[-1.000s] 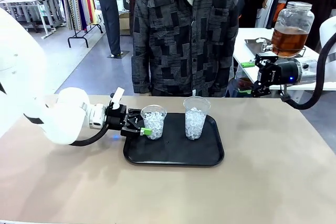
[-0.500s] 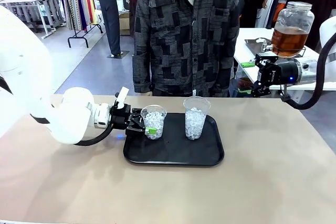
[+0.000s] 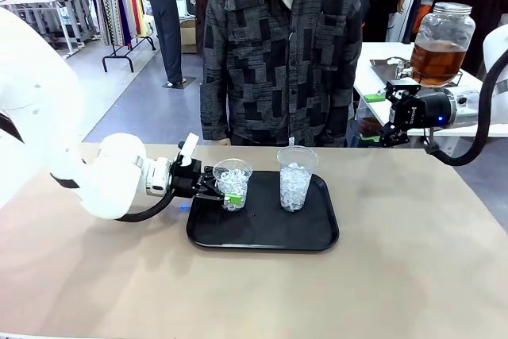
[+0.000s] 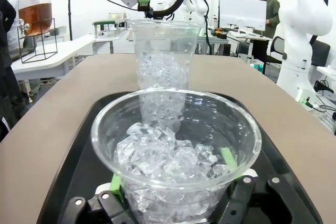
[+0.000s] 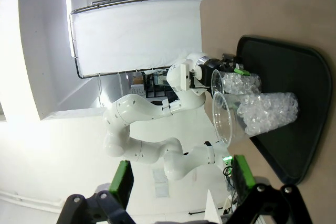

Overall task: Pour the drink into the iced cup.
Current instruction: Pick up the iced cup indicated by the human and present it to them.

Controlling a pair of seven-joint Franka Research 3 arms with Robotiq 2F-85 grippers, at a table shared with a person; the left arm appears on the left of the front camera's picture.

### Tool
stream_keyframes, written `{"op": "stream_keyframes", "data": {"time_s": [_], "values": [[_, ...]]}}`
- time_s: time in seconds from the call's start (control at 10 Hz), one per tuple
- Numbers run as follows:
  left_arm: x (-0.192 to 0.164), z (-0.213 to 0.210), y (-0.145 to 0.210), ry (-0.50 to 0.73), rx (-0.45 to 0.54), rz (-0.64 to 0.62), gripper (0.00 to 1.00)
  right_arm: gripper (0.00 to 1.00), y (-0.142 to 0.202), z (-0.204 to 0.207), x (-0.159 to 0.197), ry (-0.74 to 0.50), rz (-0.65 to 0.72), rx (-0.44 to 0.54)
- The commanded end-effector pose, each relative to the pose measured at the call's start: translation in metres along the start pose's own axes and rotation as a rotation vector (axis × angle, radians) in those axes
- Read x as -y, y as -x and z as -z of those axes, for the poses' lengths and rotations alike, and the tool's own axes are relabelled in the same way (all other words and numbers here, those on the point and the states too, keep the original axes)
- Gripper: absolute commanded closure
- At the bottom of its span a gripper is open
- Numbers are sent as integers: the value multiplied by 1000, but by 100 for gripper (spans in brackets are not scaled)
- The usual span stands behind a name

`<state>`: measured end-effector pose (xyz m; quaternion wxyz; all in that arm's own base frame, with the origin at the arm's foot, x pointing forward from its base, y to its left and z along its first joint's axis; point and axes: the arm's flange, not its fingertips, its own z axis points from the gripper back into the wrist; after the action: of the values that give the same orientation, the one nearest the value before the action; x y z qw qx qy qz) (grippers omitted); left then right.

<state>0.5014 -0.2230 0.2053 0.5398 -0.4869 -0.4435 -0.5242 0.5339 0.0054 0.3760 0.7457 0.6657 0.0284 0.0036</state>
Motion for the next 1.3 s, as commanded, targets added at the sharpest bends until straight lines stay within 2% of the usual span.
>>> {"op": "stream_keyframes", "data": {"time_s": [0.0, 0.5, 0.9, 1.2], "values": [[-3, 4, -3, -6, -5, 0, 20, 0, 0, 0, -1, 4, -3, 6], [-1, 2, -14, -12, 32, 27, 20, 0, 0, 0, -1, 4, -3, 6], [-3, -1, -71, -22, 40, 121, 20, 0, 0, 0, -1, 4, -3, 6], [-19, -1, -112, -30, 54, 163, 20, 0, 0, 0, -1, 4, -3, 6]]}}
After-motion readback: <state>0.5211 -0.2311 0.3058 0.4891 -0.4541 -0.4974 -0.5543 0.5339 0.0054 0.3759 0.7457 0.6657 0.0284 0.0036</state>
